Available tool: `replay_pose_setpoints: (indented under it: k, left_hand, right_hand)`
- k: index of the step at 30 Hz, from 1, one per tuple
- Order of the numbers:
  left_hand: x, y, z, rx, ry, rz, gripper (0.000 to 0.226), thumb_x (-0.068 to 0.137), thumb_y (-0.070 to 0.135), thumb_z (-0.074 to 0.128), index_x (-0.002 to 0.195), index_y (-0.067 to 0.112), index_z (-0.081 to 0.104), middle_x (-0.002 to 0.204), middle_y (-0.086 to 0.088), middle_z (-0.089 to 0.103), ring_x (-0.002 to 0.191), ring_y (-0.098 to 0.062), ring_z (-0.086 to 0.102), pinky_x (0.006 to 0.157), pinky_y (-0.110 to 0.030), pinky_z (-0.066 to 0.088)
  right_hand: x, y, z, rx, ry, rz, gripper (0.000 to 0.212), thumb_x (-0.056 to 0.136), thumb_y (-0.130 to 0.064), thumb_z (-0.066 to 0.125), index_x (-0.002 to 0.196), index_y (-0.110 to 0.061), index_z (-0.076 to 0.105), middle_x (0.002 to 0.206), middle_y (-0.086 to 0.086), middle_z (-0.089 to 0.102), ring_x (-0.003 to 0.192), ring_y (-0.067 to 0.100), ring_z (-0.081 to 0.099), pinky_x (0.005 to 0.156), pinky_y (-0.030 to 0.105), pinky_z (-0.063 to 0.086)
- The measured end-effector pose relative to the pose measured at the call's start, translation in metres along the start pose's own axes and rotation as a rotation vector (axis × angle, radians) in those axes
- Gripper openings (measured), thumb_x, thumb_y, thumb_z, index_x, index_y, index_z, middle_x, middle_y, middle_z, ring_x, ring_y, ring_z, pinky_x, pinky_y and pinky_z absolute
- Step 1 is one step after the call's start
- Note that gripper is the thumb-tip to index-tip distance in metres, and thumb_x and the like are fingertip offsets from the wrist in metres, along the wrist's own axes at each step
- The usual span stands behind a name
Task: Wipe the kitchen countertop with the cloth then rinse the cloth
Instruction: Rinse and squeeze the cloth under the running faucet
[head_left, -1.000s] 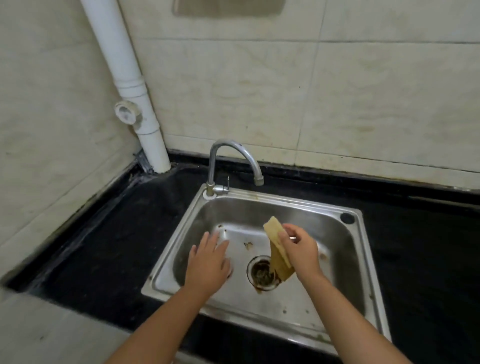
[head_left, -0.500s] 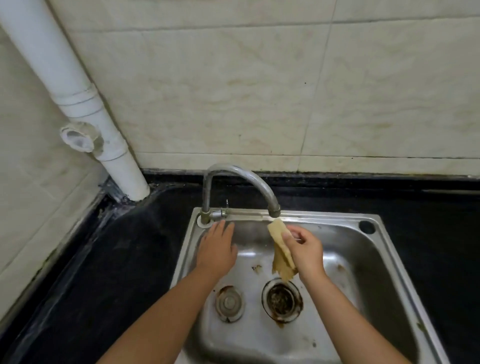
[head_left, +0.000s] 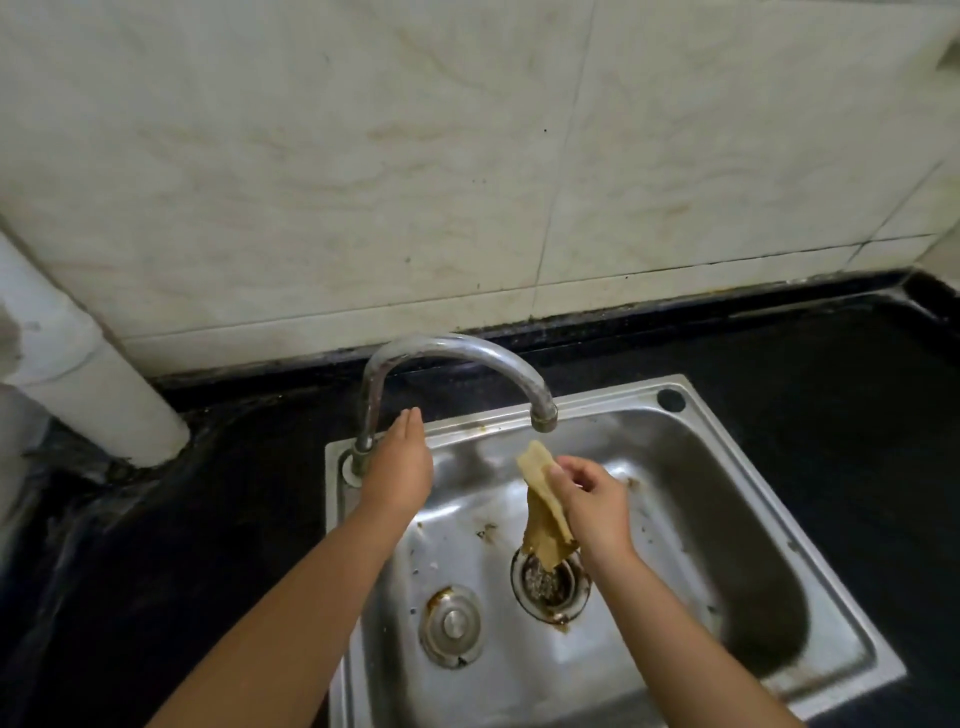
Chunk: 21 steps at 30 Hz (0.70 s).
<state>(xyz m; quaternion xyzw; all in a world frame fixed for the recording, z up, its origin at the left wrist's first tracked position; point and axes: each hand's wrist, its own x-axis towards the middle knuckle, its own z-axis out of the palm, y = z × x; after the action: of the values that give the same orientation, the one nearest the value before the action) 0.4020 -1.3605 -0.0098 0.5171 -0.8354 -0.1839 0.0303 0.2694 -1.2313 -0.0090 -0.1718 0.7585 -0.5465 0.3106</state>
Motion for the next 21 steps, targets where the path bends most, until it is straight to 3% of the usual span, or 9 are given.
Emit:
replay_pose_setpoints:
  k: [5,9,13,18,21]
  left_hand:
    - [0.004,-0.004,-0.007,-0.091,0.049,-0.033,0.042,0.096,0.012,0.04,0.137,0.003,0.033,0.139,-0.015,0.043,0.122,-0.03,0.047,0.096,-0.032,0.038]
    - [0.011,-0.003,-0.009,-0.12,0.091,-0.018,0.034,0.097,0.014,0.04,0.129,0.003,0.044,0.123,-0.016,0.055,0.11,-0.032,0.054,0.086,-0.035,0.042]
    - [0.018,-0.005,-0.01,-0.13,0.165,-0.006,0.022,0.096,0.011,0.041,0.111,0.001,0.053,0.102,-0.017,0.062,0.093,-0.033,0.057,0.071,-0.035,0.041]
    - [0.017,-0.011,-0.005,-0.149,0.196,0.04,0.021,0.096,0.013,0.041,0.105,0.001,0.056,0.094,-0.018,0.064,0.088,-0.034,0.058,0.067,-0.032,0.036]
    - [0.013,-0.013,-0.003,-0.169,0.204,0.062,0.022,0.097,0.014,0.04,0.102,0.001,0.057,0.091,-0.018,0.063,0.083,-0.033,0.057,0.064,-0.03,0.032]
  right_hand:
    - [-0.006,-0.005,0.01,0.056,0.014,0.021,0.01,0.088,-0.009,0.059,0.084,-0.018,0.061,0.082,-0.001,0.063,0.084,0.021,0.06,0.083,0.035,0.049]
    - [-0.004,-0.006,0.008,0.104,0.041,0.038,0.014,0.087,-0.01,0.061,0.079,-0.022,0.061,0.086,0.005,0.065,0.087,0.025,0.062,0.082,0.036,0.05]
    - [-0.002,-0.009,0.007,0.135,0.011,0.063,0.011,0.086,-0.01,0.062,0.082,-0.019,0.064,0.09,0.009,0.065,0.087,0.027,0.062,0.084,0.041,0.051]
    - [-0.003,-0.009,0.008,0.195,-0.003,0.109,0.009,0.087,-0.009,0.061,0.084,-0.017,0.063,0.084,0.005,0.063,0.076,0.019,0.06,0.07,0.028,0.051]
    - [-0.003,-0.011,0.009,0.261,0.011,0.14,0.007,0.087,-0.006,0.059,0.091,-0.011,0.062,0.08,0.003,0.062,0.073,0.016,0.059,0.07,0.026,0.05]
